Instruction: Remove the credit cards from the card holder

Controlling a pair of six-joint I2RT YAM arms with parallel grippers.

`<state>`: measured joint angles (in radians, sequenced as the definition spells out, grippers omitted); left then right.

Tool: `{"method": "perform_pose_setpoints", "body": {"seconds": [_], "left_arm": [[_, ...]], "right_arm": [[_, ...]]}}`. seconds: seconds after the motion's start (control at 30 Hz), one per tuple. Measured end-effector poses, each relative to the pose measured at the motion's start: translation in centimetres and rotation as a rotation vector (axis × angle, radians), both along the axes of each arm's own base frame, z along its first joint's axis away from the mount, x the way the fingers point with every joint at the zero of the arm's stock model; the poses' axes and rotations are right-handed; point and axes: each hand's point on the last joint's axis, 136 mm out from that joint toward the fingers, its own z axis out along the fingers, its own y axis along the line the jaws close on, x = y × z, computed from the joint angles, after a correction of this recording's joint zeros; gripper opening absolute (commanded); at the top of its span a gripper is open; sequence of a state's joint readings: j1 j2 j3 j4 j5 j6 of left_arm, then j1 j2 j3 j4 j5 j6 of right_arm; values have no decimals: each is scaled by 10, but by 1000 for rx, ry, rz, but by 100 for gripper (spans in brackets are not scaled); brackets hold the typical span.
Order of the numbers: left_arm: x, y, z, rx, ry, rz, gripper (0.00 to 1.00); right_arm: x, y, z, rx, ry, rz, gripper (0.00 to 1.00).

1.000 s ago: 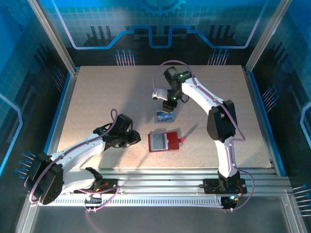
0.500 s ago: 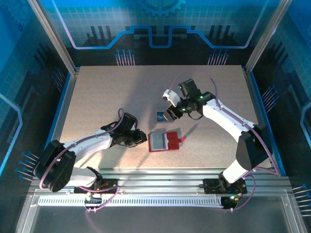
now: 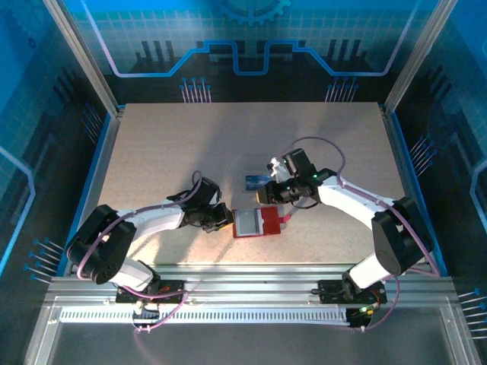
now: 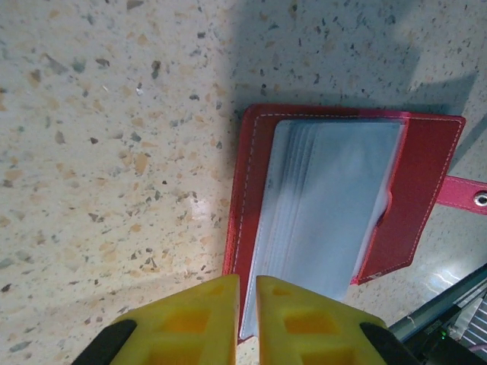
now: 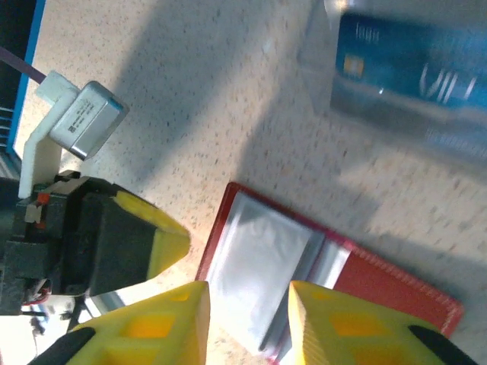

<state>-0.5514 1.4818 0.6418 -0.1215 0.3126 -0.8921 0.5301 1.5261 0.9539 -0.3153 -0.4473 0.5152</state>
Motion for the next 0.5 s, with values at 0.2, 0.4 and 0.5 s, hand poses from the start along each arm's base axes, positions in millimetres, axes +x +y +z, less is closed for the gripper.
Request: {"method": "perform_pose_setpoints", "body": {"seconds": [0.2,0.4,0.5], "left_arm": [[6,-5,-3,-6,6,-5,7],[6,-7,-8,-9,20,-11,5],[5,-7,-10,-8,26,-13,5]], "right_arm": [[-15,19,-7,13,57,20,31],[-29,30,-29,-23,119,46,30],[-35,33,-38,-44,137,55,31]]}}
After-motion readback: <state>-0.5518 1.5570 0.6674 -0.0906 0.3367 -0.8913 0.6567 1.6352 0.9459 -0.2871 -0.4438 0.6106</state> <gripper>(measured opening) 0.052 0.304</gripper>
